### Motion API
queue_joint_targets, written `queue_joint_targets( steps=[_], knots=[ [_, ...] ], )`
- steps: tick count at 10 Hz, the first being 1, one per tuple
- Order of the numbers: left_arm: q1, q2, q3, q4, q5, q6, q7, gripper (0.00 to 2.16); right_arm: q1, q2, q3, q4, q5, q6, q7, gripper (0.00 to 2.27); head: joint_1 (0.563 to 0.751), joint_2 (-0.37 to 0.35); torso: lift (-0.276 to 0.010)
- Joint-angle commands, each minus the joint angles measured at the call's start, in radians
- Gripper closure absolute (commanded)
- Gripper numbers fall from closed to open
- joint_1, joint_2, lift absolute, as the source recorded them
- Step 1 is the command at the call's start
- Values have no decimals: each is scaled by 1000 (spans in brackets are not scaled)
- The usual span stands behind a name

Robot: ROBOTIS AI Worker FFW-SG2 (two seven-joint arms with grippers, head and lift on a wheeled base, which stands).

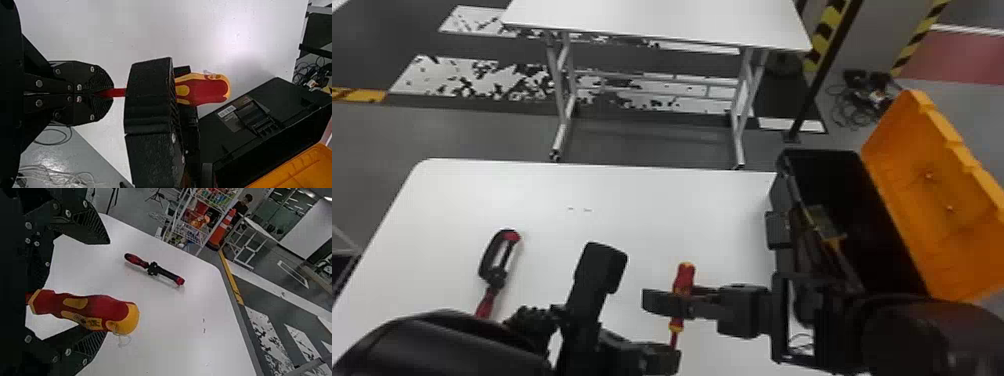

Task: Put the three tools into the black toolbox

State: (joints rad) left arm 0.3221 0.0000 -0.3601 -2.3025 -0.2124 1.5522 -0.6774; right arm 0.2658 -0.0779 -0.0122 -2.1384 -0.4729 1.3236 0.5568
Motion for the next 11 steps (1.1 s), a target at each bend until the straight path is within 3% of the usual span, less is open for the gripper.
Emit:
queue_joint_targets(
  steps=[1,2,8,10,11],
  knots=[
    [0,-3,1,5,1,0,-1,2030,-5,1,3,6,2,-2,-14,1973,695,-81,-51],
    [0,-3,3,5,1,0,-1,2030,-5,0,5,3,7,-2,-14,2236,695,-83,-51],
    [18,-3,4,-3,13,-43,24,2020,18,-2,-9,-11,7,-27,-9,2236,695,-89,-51],
    [35,-3,26,-31,34,-56,38,1747,30,-3,-37,-11,0,-39,3,2236,695,-96,-51],
    [45,2,53,-54,64,-56,35,1021,32,-3,-60,-14,-9,-42,8,2236,695,-102,-51]
  ],
)
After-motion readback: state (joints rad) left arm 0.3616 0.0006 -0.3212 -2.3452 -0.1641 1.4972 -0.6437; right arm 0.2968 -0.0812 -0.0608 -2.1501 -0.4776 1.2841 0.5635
